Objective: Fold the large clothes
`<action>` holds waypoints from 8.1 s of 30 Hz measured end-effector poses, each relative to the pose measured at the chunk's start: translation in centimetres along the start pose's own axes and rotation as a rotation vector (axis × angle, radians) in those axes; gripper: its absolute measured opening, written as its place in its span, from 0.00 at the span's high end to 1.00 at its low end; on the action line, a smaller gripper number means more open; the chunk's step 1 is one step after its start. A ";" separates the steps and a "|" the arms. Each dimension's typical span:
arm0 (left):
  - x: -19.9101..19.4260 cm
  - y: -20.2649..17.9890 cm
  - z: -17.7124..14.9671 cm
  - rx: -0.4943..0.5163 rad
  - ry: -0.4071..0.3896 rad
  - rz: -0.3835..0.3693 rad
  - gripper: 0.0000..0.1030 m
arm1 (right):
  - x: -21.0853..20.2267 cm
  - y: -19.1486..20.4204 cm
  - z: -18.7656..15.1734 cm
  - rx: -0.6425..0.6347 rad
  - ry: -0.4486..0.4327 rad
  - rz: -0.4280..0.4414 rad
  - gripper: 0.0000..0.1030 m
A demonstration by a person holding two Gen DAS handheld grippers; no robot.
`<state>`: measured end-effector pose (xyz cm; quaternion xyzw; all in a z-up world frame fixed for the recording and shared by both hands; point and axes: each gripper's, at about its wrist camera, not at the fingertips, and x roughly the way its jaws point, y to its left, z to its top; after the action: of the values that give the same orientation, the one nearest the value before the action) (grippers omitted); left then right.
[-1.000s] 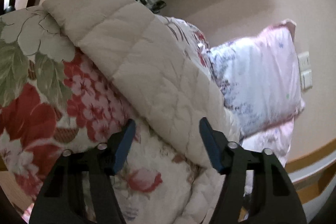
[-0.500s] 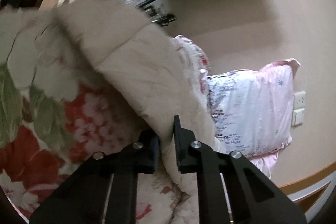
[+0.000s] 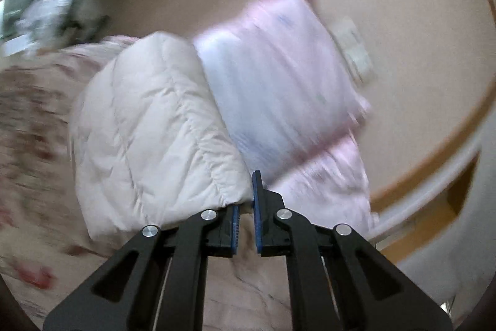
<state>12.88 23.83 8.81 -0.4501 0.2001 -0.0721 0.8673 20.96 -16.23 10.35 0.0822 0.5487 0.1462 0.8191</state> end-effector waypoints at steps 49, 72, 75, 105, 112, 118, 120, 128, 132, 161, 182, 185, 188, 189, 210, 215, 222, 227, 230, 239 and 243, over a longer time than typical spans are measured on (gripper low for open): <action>6.2 2.4 -11.2 0.142 0.351 0.152 0.32 | 2.6 10.0 -0.2 -0.307 -0.208 -0.184 0.87; 7.0 2.3 -12.0 0.189 0.377 0.195 0.32 | 6.8 15.5 -1.0 -0.572 -0.273 -0.428 0.67; 6.8 2.4 -12.0 0.190 0.381 0.188 0.32 | 6.0 12.1 0.9 -0.348 -0.230 -0.340 0.92; 1.1 1.8 -11.5 0.403 0.329 0.249 0.13 | 0.8 -4.6 -3.1 0.345 -0.105 0.113 0.92; -0.6 2.9 -11.5 0.394 0.324 0.279 0.13 | 2.9 -4.6 -3.6 0.324 -0.042 0.035 0.91; -2.7 4.0 -11.5 0.382 0.316 0.288 0.13 | 0.1 -4.1 -4.2 0.269 -0.061 0.057 0.43; -3.5 4.5 -11.5 0.372 0.319 0.279 0.14 | -1.9 -4.6 -5.1 0.254 -0.076 0.090 0.38; -5.9 5.9 -12.5 0.338 0.369 0.244 0.23 | -8.7 -11.3 -11.1 0.344 -0.079 0.072 0.30; -6.9 6.5 -13.4 0.311 0.396 0.206 0.25 | -11.9 -15.1 -14.7 0.417 -0.098 -0.004 0.30; -10.0 10.8 -19.1 0.179 0.569 -0.043 0.29 | -10.3 -18.4 -27.6 0.457 0.104 0.399 0.45; -10.0 3.7 -13.4 0.312 0.377 -0.131 0.85 | -18.8 -8.9 -19.5 0.067 -0.422 0.072 0.82; -8.7 2.5 -11.5 0.313 0.314 -0.089 0.85 | -18.4 -7.8 -17.6 0.028 -0.476 -0.077 0.82; -6.7 1.1 -10.0 0.344 0.277 -0.040 0.85 | -17.6 -6.7 -15.8 -0.025 -0.521 -0.203 0.82; -6.1 0.7 -9.6 0.361 0.266 -0.021 0.85 | -17.3 -6.4 -15.1 -0.041 -0.533 -0.232 0.82; 9.2 -2.8 -0.4 0.357 0.185 0.092 0.86 | -10.9 -8.7 0.4 -0.005 -0.587 -0.374 0.82; 12.8 0.1 0.1 0.234 0.227 0.129 0.86 | -5.5 -12.1 3.5 0.116 -0.441 -0.326 0.82; 15.0 2.0 0.4 0.121 0.270 0.122 0.81 | -2.8 -15.3 5.1 0.316 -0.376 -0.189 0.64; 15.4 1.6 1.2 0.052 0.239 0.043 0.34 | -3.0 -16.5 7.0 0.429 -0.419 -0.047 0.28; 15.2 1.3 2.1 0.008 0.203 0.005 0.30 | -4.0 -16.6 7.8 0.444 -0.475 -0.009 0.24; 12.0 -2.5 0.8 0.227 0.075 0.010 0.29 | -5.5 -15.6 6.2 0.317 -0.482 -0.135 0.37; 14.4 -4.0 -1.7 0.361 0.147 0.104 0.29 | -2.6 -15.1 5.9 0.268 -0.386 -0.223 0.47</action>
<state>25.52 15.84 7.08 -0.2698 0.2695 -0.0946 0.9196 27.74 -31.13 10.41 0.1555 0.4024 -0.0374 0.9014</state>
